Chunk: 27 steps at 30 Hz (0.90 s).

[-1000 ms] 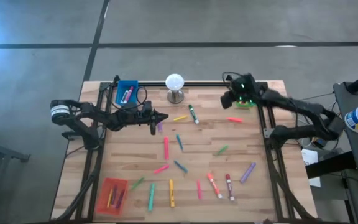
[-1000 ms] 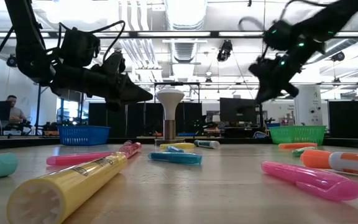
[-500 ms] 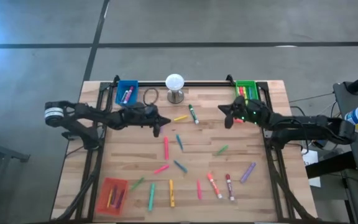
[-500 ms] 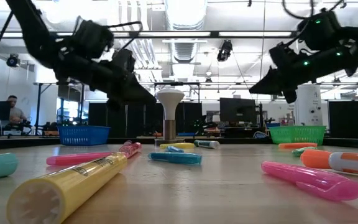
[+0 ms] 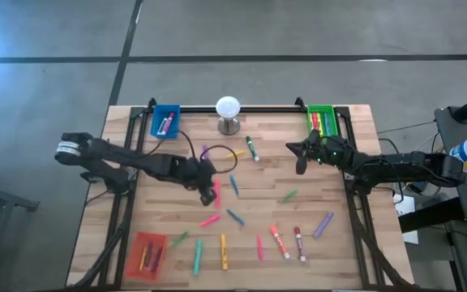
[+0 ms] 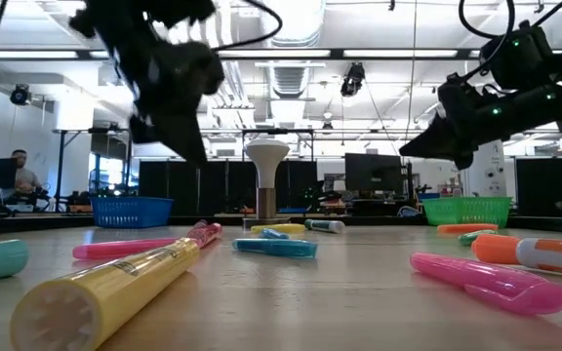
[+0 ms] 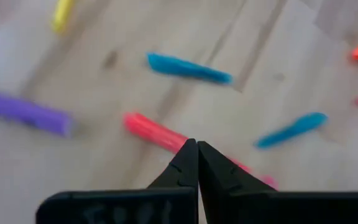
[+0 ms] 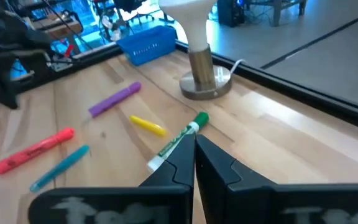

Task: Pick & Place Markers
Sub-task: Put the top pink pen into the orange bin

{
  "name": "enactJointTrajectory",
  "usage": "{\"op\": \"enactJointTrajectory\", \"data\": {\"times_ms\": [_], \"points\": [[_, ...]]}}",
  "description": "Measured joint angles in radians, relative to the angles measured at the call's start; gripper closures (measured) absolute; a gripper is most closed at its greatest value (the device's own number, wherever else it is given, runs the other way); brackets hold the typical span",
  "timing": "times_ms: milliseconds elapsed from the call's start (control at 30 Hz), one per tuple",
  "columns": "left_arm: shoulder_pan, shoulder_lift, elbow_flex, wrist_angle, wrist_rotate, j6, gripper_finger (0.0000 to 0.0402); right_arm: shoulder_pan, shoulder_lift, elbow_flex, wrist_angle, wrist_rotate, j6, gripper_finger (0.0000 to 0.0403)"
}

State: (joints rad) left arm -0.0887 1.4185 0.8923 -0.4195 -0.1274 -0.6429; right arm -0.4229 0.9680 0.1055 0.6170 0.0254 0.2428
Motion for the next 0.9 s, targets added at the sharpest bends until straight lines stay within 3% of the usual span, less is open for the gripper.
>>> {"op": "enactJointTrajectory", "data": {"times_ms": [367,533,900], "points": [[-0.159,0.048,0.092,-0.200,0.000,-0.384,0.0291,0.002,0.000,-0.011,0.001,-0.043,0.000,0.0394],[-0.206,0.126,0.161,-0.236,0.039,-0.440,0.0267,0.002,-0.001,-0.011,0.003,-0.061,0.000,0.0394],[-0.249,0.379,0.397,-0.388,0.065,-0.416,0.0264,0.005,-0.006,-0.011,0.003,-0.062,-0.009,0.0394]]}}
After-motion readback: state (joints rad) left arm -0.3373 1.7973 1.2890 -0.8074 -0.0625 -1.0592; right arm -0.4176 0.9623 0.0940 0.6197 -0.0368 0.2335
